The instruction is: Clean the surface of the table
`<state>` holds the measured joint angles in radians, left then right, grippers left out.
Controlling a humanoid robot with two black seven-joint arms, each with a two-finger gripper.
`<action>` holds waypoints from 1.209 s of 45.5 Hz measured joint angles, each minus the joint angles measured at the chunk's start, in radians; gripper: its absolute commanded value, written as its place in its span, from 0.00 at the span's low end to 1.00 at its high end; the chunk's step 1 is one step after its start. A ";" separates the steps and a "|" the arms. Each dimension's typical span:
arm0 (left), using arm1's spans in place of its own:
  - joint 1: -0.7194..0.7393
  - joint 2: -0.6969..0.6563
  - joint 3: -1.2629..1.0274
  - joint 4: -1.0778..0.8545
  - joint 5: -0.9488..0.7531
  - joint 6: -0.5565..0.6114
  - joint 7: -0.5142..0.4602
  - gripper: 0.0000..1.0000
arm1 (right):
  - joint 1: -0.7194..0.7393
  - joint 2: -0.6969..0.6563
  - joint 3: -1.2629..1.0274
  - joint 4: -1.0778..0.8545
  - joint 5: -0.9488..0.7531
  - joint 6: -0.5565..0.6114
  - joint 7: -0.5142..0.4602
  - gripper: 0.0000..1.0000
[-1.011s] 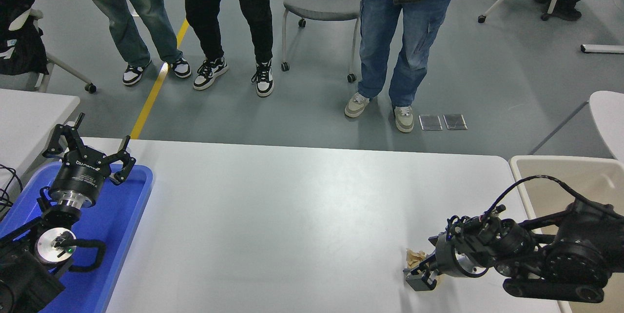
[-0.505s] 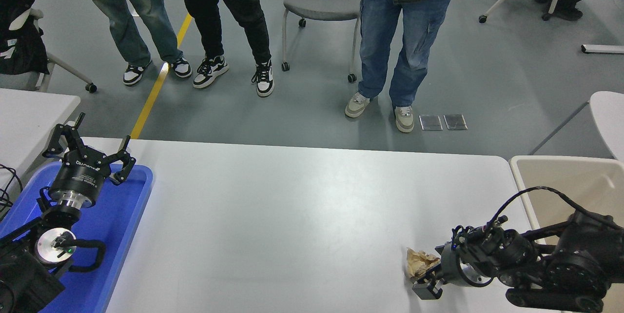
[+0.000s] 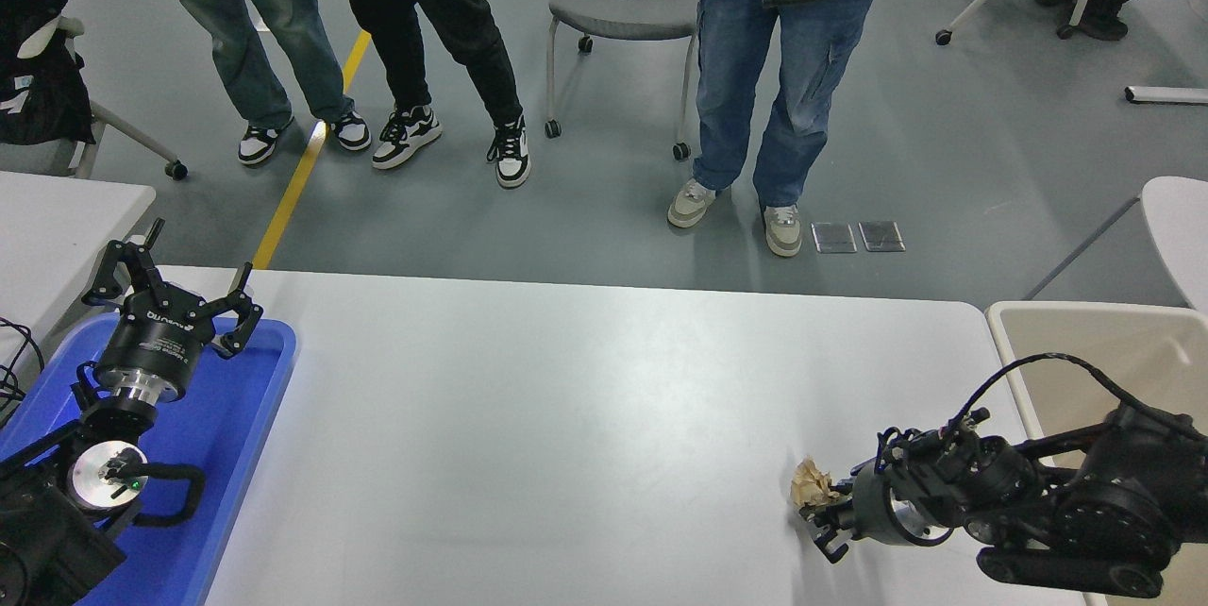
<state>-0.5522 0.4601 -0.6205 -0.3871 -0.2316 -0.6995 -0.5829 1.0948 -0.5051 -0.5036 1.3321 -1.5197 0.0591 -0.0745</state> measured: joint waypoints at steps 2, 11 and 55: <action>0.000 0.000 0.000 0.000 0.000 0.000 0.000 1.00 | 0.015 -0.010 0.004 0.015 0.019 0.005 0.006 0.00; 0.000 0.000 0.000 0.000 0.000 0.000 0.000 1.00 | 0.095 -0.089 0.050 0.110 0.137 0.026 0.024 0.00; 0.000 0.000 0.000 0.000 0.000 0.000 0.000 1.00 | 0.262 -0.634 0.601 0.325 0.433 0.489 0.061 0.00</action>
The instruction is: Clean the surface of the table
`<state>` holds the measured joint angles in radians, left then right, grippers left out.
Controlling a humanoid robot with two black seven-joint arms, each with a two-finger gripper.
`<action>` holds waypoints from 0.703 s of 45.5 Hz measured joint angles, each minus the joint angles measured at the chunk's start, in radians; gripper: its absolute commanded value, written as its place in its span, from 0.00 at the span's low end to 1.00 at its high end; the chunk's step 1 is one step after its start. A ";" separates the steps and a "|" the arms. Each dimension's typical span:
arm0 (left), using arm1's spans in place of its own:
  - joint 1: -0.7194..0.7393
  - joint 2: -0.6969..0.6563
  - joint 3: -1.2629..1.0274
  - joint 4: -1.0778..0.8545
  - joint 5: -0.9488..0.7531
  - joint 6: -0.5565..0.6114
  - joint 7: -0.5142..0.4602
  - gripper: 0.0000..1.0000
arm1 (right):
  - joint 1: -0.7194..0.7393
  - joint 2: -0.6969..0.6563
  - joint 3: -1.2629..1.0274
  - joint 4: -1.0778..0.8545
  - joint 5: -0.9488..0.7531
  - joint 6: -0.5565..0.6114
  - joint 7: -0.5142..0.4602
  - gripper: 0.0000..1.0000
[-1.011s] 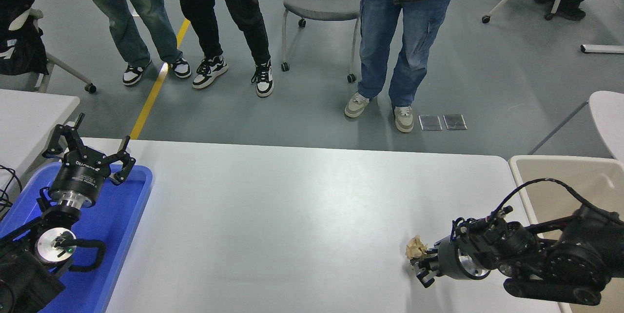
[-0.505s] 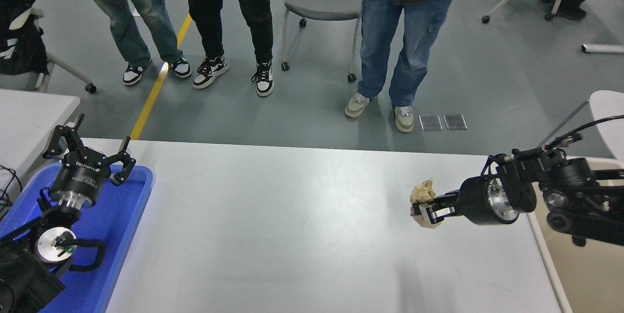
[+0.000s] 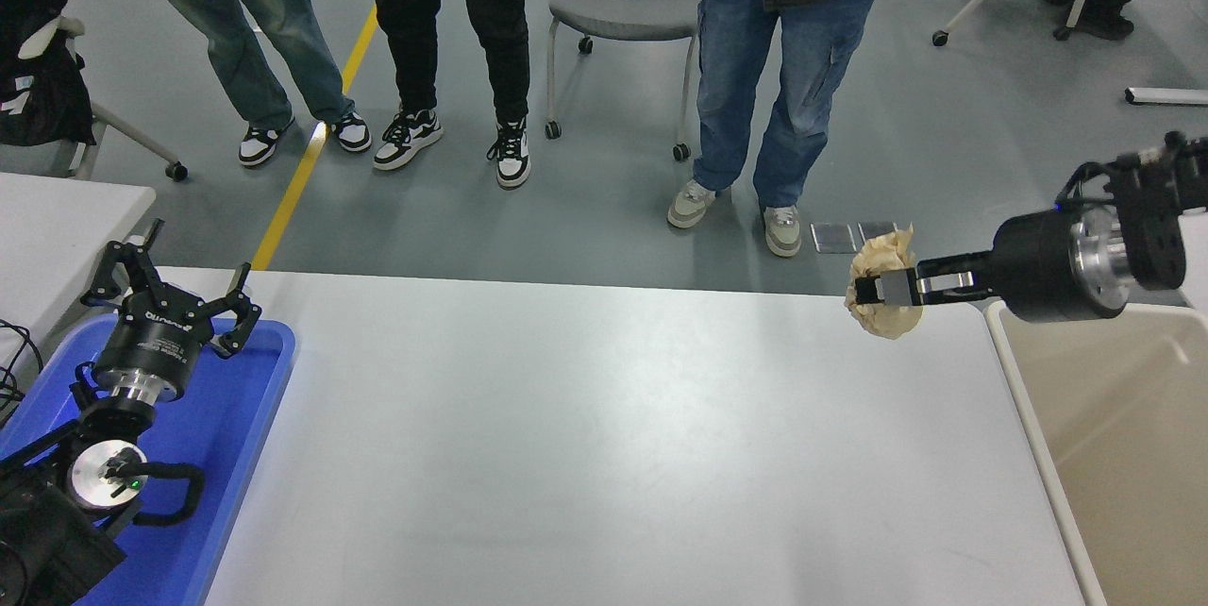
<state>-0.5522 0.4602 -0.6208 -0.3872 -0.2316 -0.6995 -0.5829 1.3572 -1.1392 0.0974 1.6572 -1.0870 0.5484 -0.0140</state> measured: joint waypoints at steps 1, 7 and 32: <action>0.000 0.000 0.000 0.000 0.000 0.000 0.000 1.00 | -0.003 -0.010 0.003 -0.003 0.001 0.002 0.001 0.00; 0.000 0.000 0.000 0.000 0.000 0.000 0.000 1.00 | -0.028 -0.087 0.020 -0.035 0.024 0.008 0.011 0.00; 0.000 0.000 0.000 0.000 0.000 0.000 0.000 1.00 | -0.263 -0.233 0.025 -0.410 0.308 -0.161 0.217 0.00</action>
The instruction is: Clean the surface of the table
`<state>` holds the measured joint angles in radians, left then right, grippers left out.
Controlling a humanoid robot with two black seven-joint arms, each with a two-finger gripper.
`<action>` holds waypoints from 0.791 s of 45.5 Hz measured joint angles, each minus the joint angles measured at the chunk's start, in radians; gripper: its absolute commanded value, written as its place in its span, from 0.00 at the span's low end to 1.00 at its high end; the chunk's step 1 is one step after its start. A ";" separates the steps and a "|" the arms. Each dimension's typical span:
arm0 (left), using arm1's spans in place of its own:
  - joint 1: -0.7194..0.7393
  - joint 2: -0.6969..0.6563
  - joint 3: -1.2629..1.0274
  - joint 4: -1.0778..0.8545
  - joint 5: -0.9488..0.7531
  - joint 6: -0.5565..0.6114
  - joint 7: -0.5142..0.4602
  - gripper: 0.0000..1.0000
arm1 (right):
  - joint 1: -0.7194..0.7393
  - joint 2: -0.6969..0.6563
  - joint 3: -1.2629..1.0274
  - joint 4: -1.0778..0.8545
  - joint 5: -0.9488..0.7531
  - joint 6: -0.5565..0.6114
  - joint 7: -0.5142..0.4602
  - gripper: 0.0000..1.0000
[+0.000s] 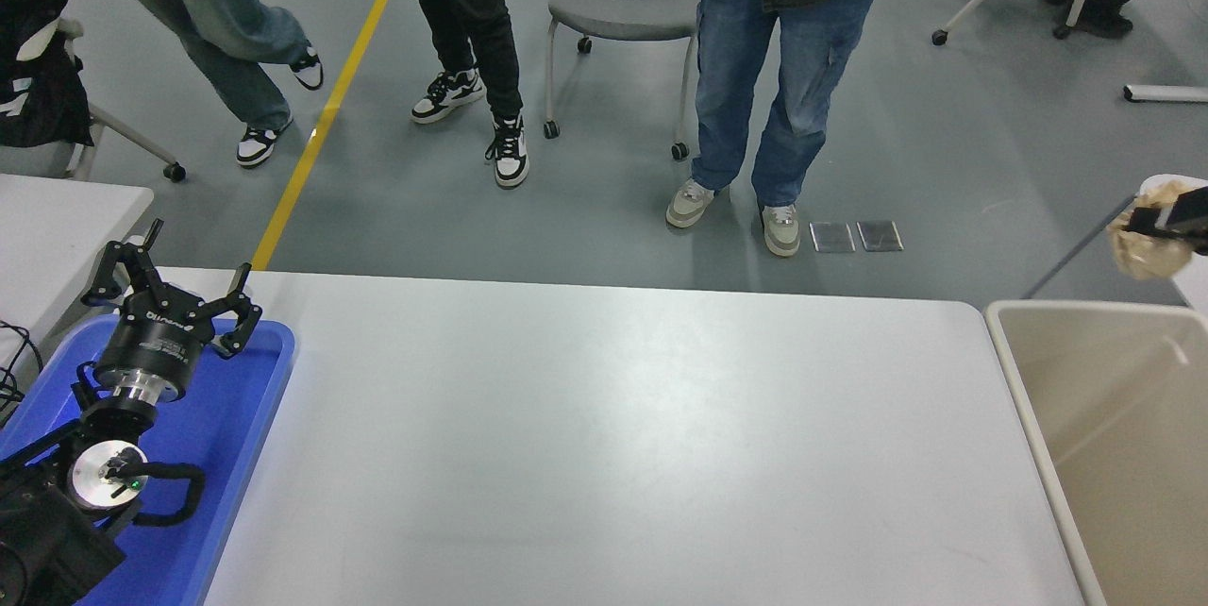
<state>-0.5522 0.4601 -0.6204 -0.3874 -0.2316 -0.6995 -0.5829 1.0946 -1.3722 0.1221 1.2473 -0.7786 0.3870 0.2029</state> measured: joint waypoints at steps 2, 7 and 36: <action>0.000 0.000 0.000 0.000 0.000 0.000 0.000 1.00 | -0.026 0.006 -0.001 -0.029 0.044 -0.020 0.010 0.00; 0.000 0.000 -0.001 0.000 0.000 0.000 0.000 1.00 | -0.092 0.025 -0.002 -0.089 0.151 -0.070 0.029 0.00; 0.000 0.000 -0.001 0.001 0.000 0.000 0.000 1.00 | -0.512 0.506 0.247 -0.760 0.614 -0.166 0.102 0.00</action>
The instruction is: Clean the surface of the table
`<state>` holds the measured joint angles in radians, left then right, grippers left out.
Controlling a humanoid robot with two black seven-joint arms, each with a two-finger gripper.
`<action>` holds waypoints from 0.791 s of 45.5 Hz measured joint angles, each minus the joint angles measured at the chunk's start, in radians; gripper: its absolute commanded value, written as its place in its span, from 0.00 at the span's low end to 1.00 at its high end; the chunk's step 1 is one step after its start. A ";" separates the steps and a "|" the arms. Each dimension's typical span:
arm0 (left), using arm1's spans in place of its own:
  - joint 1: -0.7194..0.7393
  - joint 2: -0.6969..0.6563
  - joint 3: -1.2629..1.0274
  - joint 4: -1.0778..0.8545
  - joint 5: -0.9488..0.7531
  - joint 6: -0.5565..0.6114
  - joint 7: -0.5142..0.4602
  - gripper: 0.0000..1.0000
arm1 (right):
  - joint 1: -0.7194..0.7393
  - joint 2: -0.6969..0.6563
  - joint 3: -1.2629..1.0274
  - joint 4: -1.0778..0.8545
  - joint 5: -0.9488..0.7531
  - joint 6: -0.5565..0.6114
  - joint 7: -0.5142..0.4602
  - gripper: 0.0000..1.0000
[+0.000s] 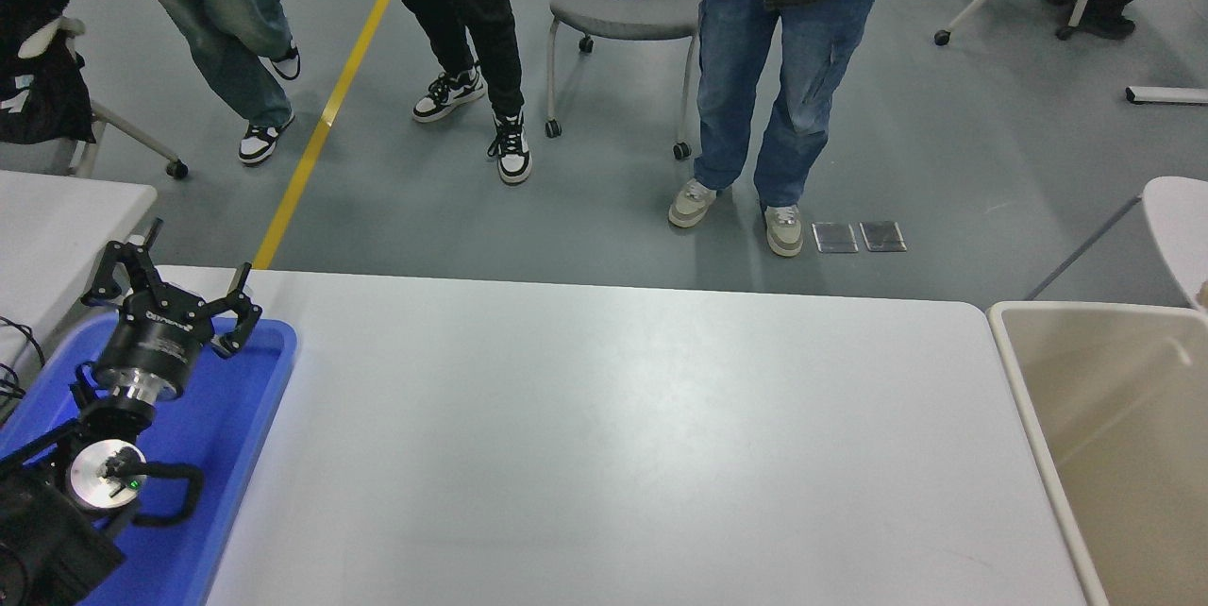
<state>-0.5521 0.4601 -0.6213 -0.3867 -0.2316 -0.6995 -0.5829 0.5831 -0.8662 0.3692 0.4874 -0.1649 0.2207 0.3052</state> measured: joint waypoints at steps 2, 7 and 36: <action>0.000 0.000 0.000 0.000 0.000 0.000 0.000 1.00 | -0.013 0.031 0.019 -0.039 0.006 0.004 0.001 0.00; 0.000 0.000 0.000 0.000 0.000 0.000 0.000 1.00 | -0.048 0.121 0.076 -0.142 0.019 0.008 0.003 0.00; 0.001 0.000 0.000 0.000 0.000 0.000 -0.001 1.00 | -0.102 0.386 0.162 -0.427 0.037 -0.038 -0.001 1.00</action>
<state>-0.5507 0.4602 -0.6213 -0.3867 -0.2316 -0.6995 -0.5844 0.4813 -0.4805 0.5315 0.0607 -0.1275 0.1829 0.3041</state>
